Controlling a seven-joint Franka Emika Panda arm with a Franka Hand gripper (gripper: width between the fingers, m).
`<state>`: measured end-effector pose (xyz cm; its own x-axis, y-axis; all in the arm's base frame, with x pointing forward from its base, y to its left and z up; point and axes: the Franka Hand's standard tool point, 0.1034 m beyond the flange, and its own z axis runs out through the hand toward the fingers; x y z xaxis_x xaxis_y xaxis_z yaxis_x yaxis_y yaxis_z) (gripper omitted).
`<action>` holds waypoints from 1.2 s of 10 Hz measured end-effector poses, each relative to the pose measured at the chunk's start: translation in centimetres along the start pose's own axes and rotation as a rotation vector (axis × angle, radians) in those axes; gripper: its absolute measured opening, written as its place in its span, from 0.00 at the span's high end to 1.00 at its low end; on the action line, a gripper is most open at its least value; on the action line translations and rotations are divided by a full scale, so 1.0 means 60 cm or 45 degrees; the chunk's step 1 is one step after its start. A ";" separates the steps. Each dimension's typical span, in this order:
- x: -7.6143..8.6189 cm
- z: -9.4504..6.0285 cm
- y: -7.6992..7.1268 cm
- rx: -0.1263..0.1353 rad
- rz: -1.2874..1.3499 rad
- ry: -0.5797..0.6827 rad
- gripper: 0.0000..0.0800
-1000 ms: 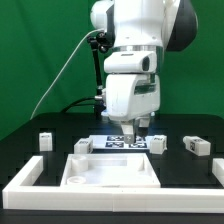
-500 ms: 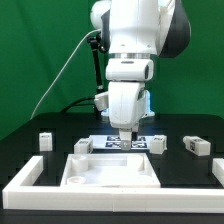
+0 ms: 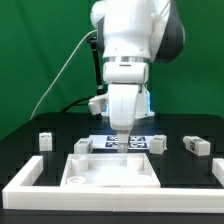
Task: Assemble one leg
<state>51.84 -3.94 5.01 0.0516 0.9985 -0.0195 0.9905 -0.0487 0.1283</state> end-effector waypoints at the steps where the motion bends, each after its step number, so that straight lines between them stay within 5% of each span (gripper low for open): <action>1: -0.003 0.001 -0.001 0.001 -0.029 -0.008 0.19; 3: -0.026 0.007 -0.007 0.012 -0.061 -0.020 0.19; 7: -0.024 0.007 -0.008 0.013 -0.051 -0.019 0.19; 12: -0.020 0.039 -0.068 0.075 -0.050 -0.005 0.19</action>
Offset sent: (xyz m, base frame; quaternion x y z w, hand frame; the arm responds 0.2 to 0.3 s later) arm 0.0000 0.0000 0.0000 0.0000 0.0000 0.0000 1.0000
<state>48.04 -5.03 2.19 0.0126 0.9995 -0.0275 0.9976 -0.0107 0.0685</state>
